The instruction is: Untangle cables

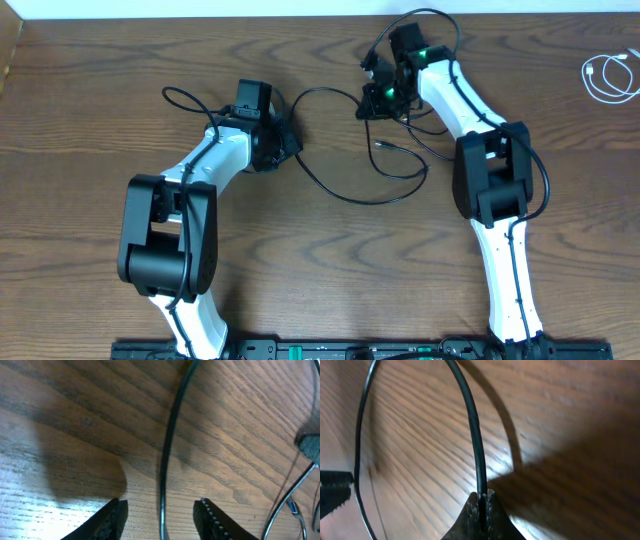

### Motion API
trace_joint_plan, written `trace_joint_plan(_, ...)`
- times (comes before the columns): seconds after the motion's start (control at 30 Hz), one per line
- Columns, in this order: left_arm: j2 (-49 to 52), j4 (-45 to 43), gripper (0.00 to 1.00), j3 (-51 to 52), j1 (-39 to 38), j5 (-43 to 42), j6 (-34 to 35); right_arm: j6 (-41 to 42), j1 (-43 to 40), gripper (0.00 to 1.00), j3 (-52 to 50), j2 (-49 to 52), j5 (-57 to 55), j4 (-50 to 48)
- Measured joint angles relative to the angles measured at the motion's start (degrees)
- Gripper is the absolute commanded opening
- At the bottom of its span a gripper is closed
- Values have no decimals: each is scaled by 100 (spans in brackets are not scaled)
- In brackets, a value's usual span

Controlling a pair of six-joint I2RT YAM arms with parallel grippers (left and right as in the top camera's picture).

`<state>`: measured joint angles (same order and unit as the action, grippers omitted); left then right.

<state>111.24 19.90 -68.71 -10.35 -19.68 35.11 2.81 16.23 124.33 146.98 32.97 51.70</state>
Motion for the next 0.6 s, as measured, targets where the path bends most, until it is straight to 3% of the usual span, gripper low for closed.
trace_joint_plan(0.3, 0, 11, 47, 0, 0, 0, 7, 2, -138, 1, 142, -321, -50, 157)
trace_joint_plan(0.6, 0, 72, 47, 0, 0, -2, 9, 940, -719, 1, 431, -3029, -350, 74)
